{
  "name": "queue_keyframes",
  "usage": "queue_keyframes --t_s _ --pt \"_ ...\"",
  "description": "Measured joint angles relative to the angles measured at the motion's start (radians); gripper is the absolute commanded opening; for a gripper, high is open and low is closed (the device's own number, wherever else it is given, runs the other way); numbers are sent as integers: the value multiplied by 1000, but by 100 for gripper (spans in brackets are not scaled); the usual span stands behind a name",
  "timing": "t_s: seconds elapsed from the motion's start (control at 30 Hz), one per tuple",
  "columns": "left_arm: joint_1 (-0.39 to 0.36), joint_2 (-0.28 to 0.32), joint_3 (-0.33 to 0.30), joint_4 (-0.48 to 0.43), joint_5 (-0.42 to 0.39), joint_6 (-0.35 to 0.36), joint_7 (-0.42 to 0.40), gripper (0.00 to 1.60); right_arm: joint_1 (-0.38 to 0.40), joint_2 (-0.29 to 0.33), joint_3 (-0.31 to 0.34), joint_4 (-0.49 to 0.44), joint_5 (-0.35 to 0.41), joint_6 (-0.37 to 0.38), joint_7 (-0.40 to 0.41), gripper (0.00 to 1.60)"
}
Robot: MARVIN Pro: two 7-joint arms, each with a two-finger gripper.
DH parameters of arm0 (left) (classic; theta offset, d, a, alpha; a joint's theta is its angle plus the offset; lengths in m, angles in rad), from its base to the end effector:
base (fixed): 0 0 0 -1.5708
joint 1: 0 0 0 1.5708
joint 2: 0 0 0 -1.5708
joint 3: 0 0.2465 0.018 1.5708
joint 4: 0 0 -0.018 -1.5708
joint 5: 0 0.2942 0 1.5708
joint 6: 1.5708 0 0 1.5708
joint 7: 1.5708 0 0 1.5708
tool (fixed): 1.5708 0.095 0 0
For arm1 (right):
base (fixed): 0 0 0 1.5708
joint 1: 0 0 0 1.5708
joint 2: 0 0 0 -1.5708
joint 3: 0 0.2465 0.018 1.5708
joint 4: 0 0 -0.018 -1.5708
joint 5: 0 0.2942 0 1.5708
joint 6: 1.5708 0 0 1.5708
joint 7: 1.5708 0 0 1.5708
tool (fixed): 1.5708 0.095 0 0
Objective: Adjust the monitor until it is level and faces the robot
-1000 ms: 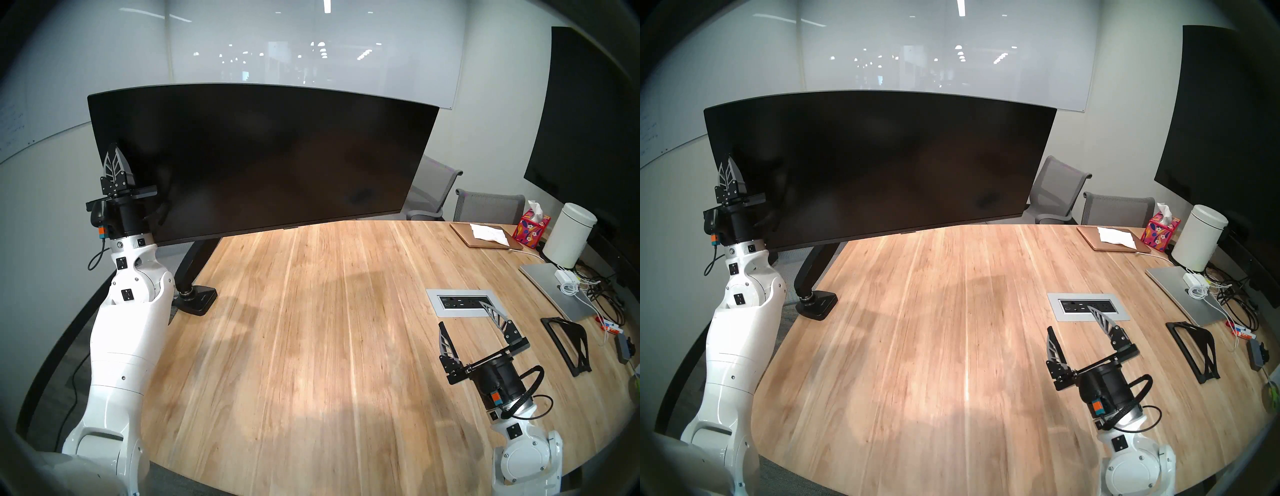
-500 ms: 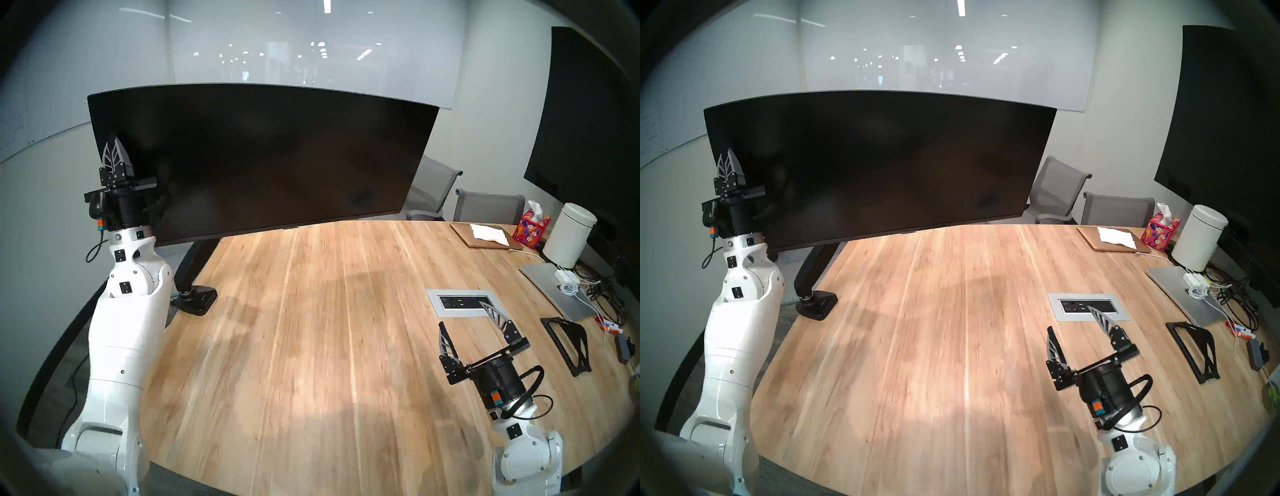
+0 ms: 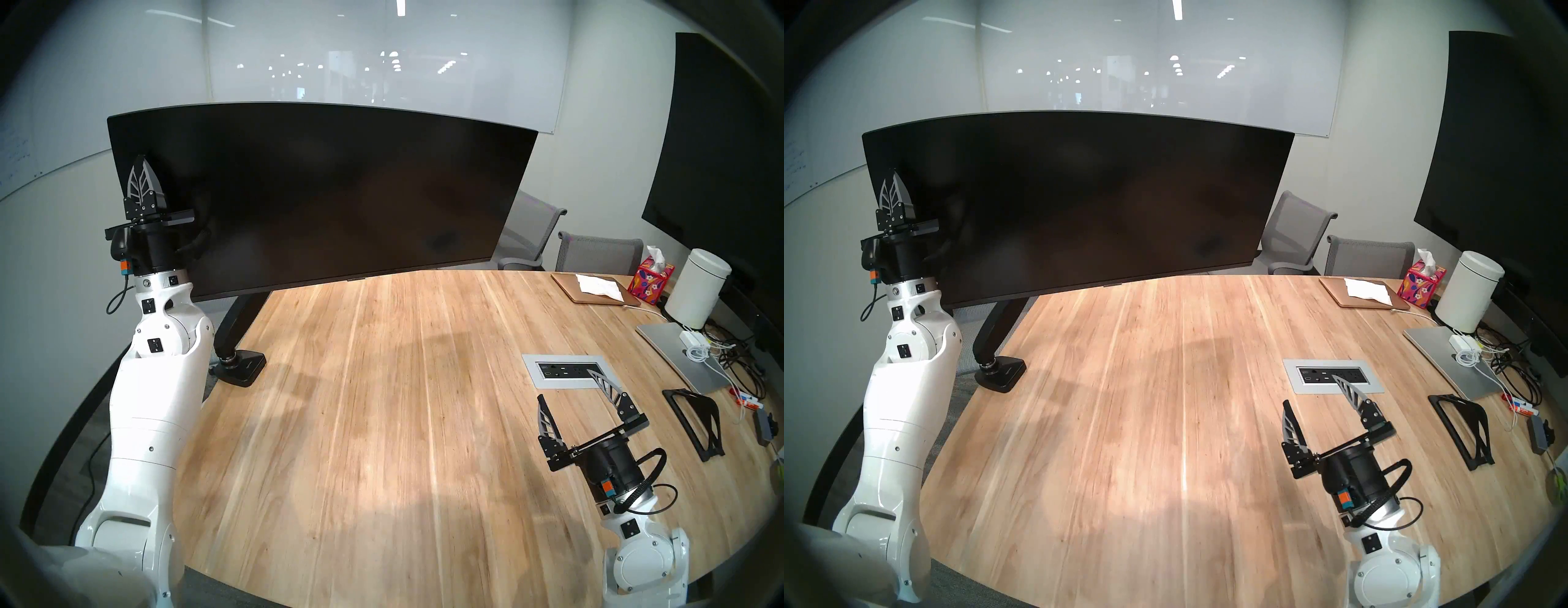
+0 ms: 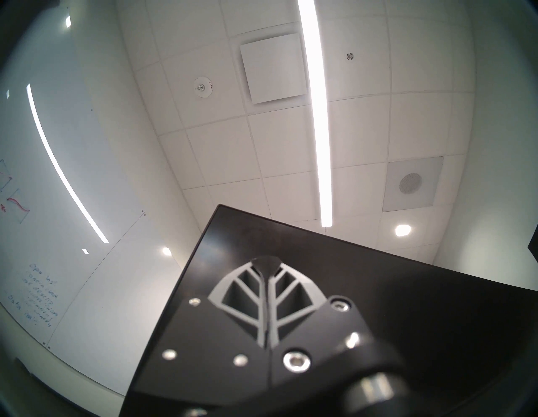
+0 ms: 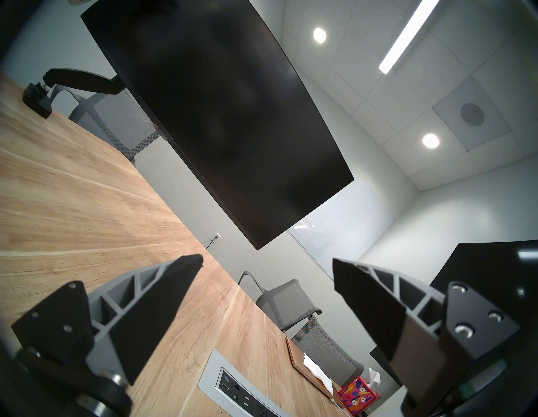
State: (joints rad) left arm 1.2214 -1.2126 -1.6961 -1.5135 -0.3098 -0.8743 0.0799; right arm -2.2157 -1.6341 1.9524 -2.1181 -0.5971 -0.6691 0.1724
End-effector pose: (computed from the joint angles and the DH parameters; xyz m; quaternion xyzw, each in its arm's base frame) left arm 0.4071 0.1476 -0.0407 -0.1757 -0.0540 -0.9799 0.0776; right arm 0.2265 -0.0743 -0.2232 0.5138 0.3291 0.7513 0.2516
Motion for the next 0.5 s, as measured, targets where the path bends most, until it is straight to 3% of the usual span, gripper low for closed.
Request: queue_keyframes --t_s 0.5 --pt "-38 0 3 21 -16 -1 0 0 0 0 0 0 0 0 0 160"
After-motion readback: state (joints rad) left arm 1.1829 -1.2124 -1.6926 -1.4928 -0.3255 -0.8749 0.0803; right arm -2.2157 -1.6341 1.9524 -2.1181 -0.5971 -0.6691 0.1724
